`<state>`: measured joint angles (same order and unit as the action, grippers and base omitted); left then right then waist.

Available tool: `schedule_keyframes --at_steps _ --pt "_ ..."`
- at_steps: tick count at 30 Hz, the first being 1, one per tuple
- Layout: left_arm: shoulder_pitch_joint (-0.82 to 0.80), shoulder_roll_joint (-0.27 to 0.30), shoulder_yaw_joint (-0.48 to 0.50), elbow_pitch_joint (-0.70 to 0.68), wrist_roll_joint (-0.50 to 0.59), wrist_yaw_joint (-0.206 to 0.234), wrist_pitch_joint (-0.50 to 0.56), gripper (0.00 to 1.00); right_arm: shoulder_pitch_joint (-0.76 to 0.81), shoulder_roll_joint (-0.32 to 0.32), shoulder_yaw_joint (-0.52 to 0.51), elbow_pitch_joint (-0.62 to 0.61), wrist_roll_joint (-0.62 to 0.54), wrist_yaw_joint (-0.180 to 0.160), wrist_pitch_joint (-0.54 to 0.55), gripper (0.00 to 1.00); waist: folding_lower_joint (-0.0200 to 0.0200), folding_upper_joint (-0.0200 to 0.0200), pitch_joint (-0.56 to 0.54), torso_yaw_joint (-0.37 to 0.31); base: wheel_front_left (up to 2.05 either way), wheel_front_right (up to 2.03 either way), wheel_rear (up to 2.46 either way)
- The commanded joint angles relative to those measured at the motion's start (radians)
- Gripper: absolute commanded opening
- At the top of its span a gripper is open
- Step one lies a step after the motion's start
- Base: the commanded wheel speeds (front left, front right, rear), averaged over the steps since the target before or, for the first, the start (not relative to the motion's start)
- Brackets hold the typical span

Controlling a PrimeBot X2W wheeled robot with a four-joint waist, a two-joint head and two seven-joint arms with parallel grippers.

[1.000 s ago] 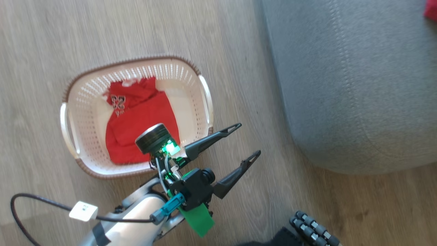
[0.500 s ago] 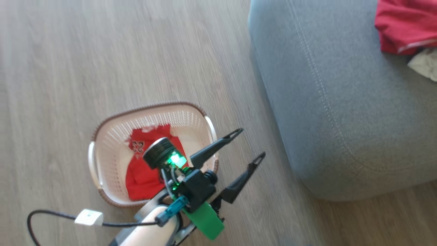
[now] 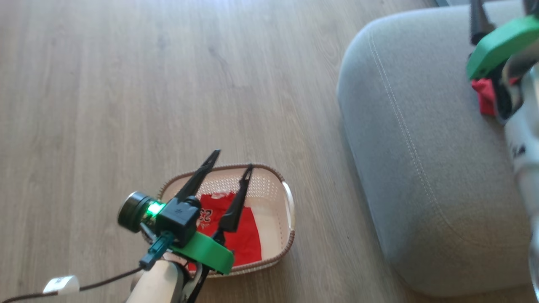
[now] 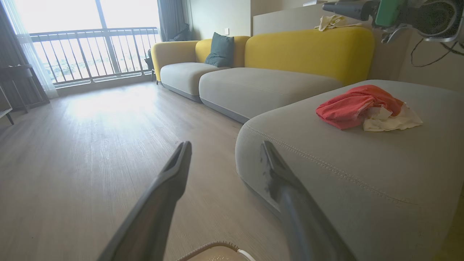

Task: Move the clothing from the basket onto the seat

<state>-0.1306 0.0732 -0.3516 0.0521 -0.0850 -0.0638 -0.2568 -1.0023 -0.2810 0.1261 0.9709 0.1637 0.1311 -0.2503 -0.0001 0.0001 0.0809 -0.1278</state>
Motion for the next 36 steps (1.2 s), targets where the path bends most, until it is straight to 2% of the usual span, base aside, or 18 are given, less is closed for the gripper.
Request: schedule_keyframes --at_steps 1,3,5,8,11,13,19,20,27,36 --pt "-0.019 -0.011 0.048 -0.029 0.007 0.014 -0.005 1.0 0.056 -0.02 0.05 -0.107 0.082 0.0 -0.011 1.0 0.0001 -0.0001 -0.03 0.028 0.0 0.0 0.0" --pt "-0.009 -0.016 0.076 -0.026 0.004 0.034 -0.005 1.0 0.174 -0.055 0.125 -0.293 0.258 0.0 -0.011 1.0 0.0001 -0.0001 -0.041 0.04 0.0 0.0 0.0" --pt "-0.004 -0.019 0.102 -0.024 0.002 0.056 -0.005 1.0 0.281 -0.129 0.191 -0.455 0.352 0.0 -0.011 1.0 0.0001 -0.0001 -0.045 0.053 0.0 0.0 0.0" --pt "0.0 -0.022 0.138 -0.026 -0.004 0.086 -0.005 1.0 0.408 -0.195 0.23 -0.633 0.399 0.0 -0.011 1.0 0.0001 -0.0001 -0.046 0.066 0.0 0.0 0.0" --pt "0.006 -0.022 0.163 -0.029 -0.009 0.113 -0.005 1.0 0.509 -0.194 0.214 -0.74 0.401 0.0 -0.011 1.0 0.0001 -0.0001 -0.046 0.076 0.0 0.0 0.0" --pt "0.011 -0.023 0.176 -0.03 -0.017 0.131 -0.005 1.0 0.57 -0.17 0.194 -0.788 0.38 0.0 -0.011 1.0 0.0001 -0.0001 -0.047 0.083 0.0 0.0 0.0" --pt "0.03 -0.023 0.189 -0.011 -0.029 0.165 -0.005 1.0 0.737 -0.056 0.119 -0.878 0.323 0.0 -0.011 1.0 0.0001 -0.0001 -0.05 0.106 0.0 0.0 0.0" --pt "0.03 -0.023 0.189 -0.011 -0.029 0.165 -0.005 1.0 0.737 -0.056 0.119 -0.878 0.323 0.0 -0.011 1.0 0.0001 -0.0001 -0.05 0.106 0.0 0.0 0.0" --pt "0.045 -0.023 0.186 0.04 -0.016 0.201 -0.005 1.0 0.893 0.059 0.042 -0.893 0.269 0.0 -0.011 1.0 0.0001 -0.0001 -0.039 0.122 0.0 0.0 0.0" --pt "0.071 -0.023 0.187 0.064 -0.023 0.249 -0.005 1.0 0.979 0.132 0.013 -0.863 0.206 0.0 -0.011 1.0 0.0001 -0.0001 -0.031 0.126 0.0 0.0 0.0"
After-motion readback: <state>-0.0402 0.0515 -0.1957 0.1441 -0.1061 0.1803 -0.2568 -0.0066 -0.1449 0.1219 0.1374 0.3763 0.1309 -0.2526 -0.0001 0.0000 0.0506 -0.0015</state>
